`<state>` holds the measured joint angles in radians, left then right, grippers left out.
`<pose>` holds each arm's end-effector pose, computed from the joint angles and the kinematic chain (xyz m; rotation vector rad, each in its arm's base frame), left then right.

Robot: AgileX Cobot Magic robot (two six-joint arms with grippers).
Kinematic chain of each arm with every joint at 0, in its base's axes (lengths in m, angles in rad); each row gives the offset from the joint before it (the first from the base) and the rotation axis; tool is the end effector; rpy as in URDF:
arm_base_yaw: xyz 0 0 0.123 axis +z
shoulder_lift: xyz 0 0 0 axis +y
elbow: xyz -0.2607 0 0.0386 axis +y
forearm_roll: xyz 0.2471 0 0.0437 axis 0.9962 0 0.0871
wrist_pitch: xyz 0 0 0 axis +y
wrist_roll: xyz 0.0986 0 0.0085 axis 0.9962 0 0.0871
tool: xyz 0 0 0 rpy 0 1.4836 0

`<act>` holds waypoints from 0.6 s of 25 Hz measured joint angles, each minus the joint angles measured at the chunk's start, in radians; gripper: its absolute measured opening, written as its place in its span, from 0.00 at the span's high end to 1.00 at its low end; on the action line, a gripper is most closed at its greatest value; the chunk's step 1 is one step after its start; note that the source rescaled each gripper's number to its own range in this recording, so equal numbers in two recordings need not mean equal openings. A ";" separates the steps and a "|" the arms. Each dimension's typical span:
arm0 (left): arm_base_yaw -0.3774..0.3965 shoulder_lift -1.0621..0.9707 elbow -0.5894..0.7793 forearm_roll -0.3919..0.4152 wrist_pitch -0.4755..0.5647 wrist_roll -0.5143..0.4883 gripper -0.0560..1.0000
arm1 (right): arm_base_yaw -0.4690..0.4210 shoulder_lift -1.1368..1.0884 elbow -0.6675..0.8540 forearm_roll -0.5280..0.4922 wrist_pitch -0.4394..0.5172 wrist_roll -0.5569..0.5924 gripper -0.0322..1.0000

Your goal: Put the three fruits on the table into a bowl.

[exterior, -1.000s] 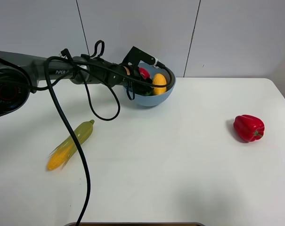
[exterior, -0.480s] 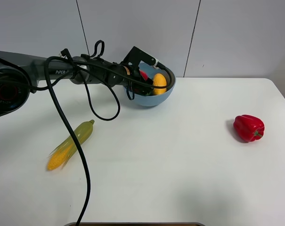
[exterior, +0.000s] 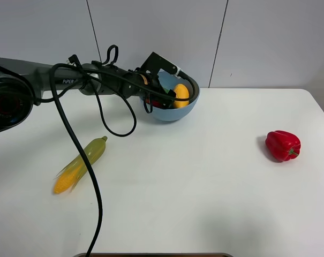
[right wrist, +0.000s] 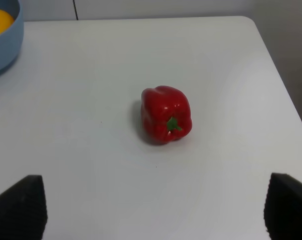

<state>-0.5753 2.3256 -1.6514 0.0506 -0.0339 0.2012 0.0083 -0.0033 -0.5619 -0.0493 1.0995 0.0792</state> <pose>0.4288 -0.2783 0.1142 0.8569 1.9501 -0.1932 0.0136 -0.0042 0.2872 0.0768 2.0155 -0.0029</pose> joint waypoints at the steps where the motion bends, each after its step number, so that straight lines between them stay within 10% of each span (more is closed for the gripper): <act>1: 0.000 -0.008 0.000 0.000 0.011 0.004 0.01 | 0.000 0.000 0.000 0.000 0.000 0.000 0.08; 15: -0.001 -0.350 0.000 0.026 0.483 0.010 0.00 | 0.000 0.000 0.000 0.000 0.000 0.000 0.08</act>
<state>-0.5763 1.9753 -1.6514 0.0768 0.4488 0.2112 0.0083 -0.0033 -0.5619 -0.0493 1.0995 0.0792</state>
